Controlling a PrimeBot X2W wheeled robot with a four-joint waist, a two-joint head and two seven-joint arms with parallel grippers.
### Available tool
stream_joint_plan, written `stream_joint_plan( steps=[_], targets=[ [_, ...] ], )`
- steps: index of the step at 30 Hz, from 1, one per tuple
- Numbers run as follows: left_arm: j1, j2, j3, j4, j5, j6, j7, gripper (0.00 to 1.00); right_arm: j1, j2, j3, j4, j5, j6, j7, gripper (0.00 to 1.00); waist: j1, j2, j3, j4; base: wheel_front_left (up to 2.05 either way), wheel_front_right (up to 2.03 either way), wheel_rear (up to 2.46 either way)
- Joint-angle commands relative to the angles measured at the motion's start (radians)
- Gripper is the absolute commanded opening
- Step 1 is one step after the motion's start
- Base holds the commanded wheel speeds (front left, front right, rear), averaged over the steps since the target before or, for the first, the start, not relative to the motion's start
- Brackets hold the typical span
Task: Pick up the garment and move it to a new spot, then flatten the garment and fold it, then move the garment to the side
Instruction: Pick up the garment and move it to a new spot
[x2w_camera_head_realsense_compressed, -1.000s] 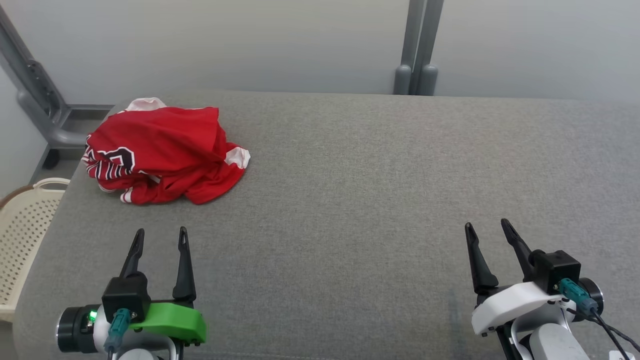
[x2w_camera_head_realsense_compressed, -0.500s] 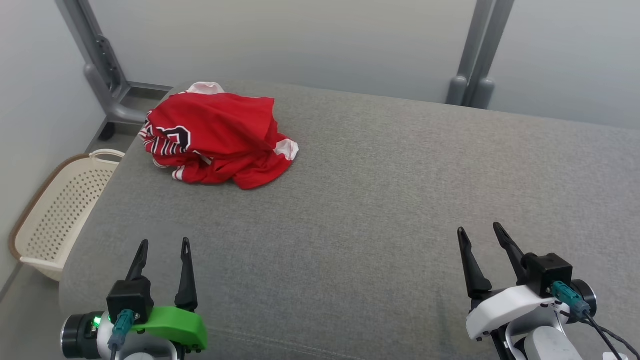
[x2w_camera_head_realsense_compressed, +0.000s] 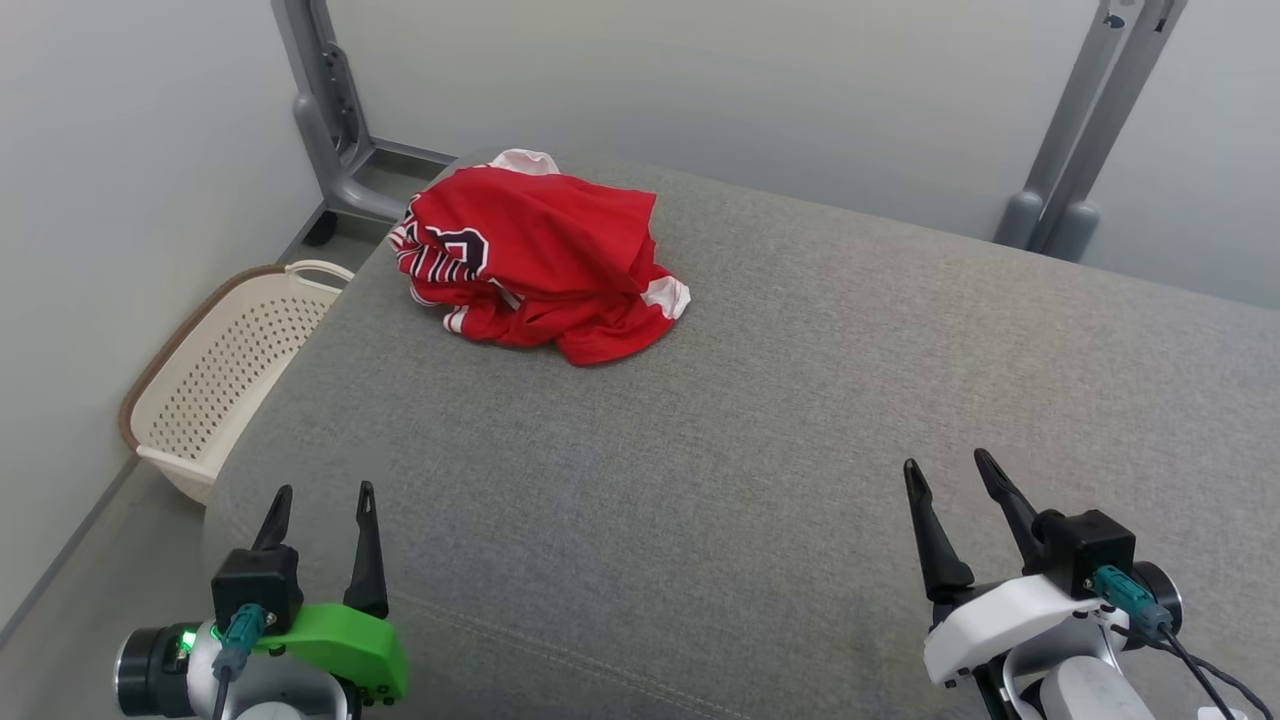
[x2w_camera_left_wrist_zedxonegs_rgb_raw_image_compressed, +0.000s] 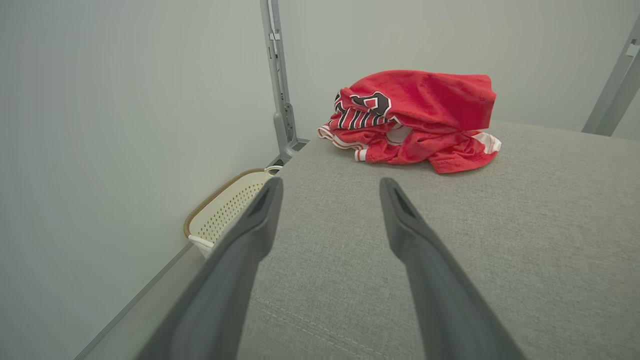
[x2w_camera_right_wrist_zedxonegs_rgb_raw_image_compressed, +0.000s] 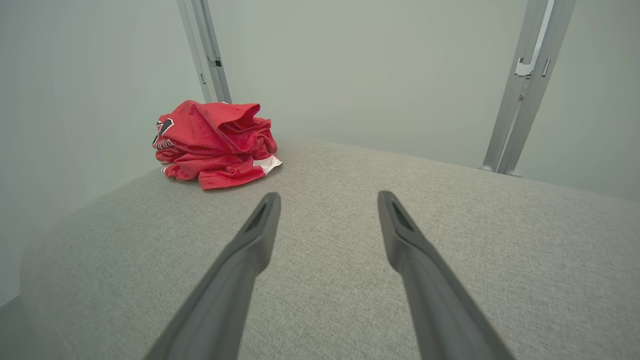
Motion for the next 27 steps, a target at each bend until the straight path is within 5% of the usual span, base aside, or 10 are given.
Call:
stream_joint_plan(
  steps=[1,15,27],
  targets=[
    [-0.002,0.006,0.000,-0.003,-0.003,0.005,0.004,1.00,0.007,-0.005,0.000,0.000,0.007,0.000,-0.005,1.00,0.0000,0.0000,-0.004,0.015,0.00,0.00,0.00],
    [0.006,0.016,-0.003,-0.021,-0.011,0.025,0.007,1.00,0.001,-0.005,0.012,0.005,0.011,0.000,-0.005,1.00,0.0000,0.0000,-0.001,0.022,0.00,0.00,0.00],
    [-0.093,0.033,-0.013,-0.044,0.000,0.015,-0.033,1.00,-0.019,-0.005,0.022,0.010,-0.002,0.000,-0.005,1.00,0.0000,0.0000,0.020,-0.095,0.00,0.00,0.00]
  ],
)
